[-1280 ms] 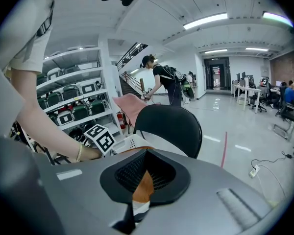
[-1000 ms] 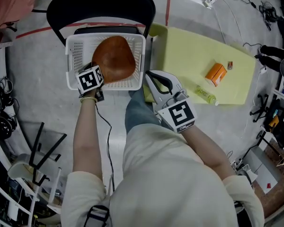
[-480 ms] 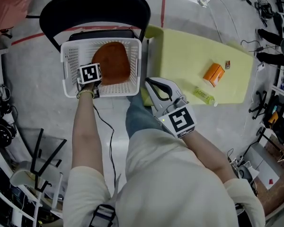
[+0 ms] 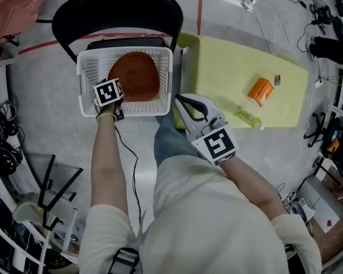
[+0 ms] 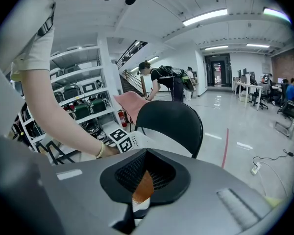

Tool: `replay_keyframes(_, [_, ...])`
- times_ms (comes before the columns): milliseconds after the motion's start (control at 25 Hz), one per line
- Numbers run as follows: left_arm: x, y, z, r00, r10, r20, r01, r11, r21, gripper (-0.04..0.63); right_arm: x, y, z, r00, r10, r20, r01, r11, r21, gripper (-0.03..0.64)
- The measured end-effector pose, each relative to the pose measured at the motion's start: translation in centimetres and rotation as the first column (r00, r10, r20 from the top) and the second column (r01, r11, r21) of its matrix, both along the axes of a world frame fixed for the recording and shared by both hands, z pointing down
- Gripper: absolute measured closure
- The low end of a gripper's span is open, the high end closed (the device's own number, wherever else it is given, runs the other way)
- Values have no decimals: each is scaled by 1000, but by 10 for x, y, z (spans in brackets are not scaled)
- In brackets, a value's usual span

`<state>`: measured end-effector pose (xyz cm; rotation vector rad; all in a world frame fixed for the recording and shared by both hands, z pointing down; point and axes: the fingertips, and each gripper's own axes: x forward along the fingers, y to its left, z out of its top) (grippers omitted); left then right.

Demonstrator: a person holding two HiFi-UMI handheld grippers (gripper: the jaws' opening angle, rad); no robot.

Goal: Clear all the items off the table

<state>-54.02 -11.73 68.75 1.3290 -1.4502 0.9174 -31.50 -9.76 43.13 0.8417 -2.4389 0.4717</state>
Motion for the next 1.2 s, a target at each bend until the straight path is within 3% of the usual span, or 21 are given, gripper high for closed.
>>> replay_keyframes(320, [18, -1, -54, 992, -96, -82, 107, 984, 141, 433, 0, 5, -10, 1000, -17, 25, 17, 1000, 26, 623])
replay_keyframes(640, [44, 5, -124, 973, -167, -160, 210, 929, 305, 582, 4, 7, -26, 998, -18, 55, 14, 997, 71, 623])
replay_keyframes(960, [76, 16, -194, 957, -126, -262, 231, 875, 425, 584, 11, 10, -42, 997, -16, 76, 8, 995, 102, 623])
replay_keyframes(1200, [94, 29, -231, 959, -70, -276, 195, 867, 458, 584, 13, 20, -55, 996, -34, 88, 24, 994, 108, 623])
